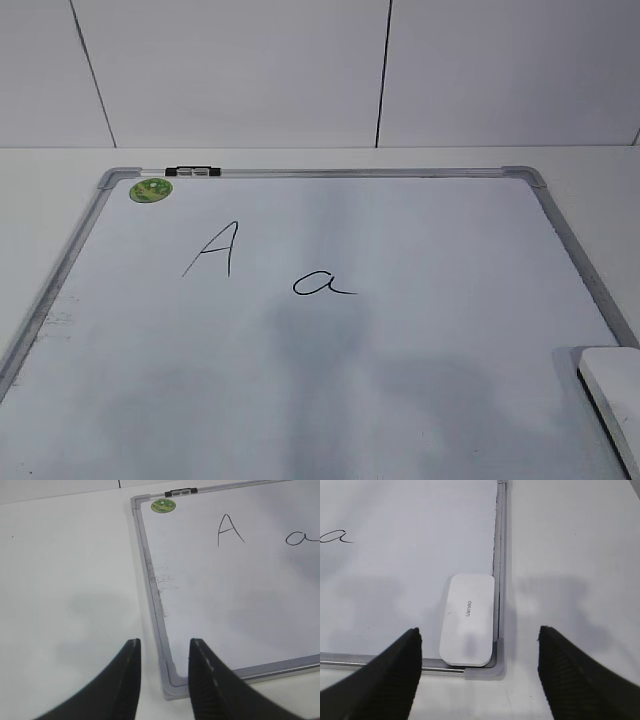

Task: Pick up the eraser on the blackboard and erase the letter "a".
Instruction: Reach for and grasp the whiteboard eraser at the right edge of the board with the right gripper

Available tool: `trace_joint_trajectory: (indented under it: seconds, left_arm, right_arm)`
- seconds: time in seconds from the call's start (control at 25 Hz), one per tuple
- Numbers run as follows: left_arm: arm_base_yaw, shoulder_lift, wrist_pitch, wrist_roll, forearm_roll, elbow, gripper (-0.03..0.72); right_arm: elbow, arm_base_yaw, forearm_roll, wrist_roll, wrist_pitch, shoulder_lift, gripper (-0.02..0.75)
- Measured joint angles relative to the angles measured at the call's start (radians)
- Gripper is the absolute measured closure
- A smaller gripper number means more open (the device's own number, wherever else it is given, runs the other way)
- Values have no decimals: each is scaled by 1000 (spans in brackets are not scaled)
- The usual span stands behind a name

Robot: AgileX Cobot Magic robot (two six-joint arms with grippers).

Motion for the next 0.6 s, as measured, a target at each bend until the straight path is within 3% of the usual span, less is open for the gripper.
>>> trace_joint_trajectory:
  seconds: [0.6]
  left_arm:
    - [0, 0, 0, 0, 0, 0, 443]
  right_arm:
    - [0, 0, 0, 0, 0, 0, 161]
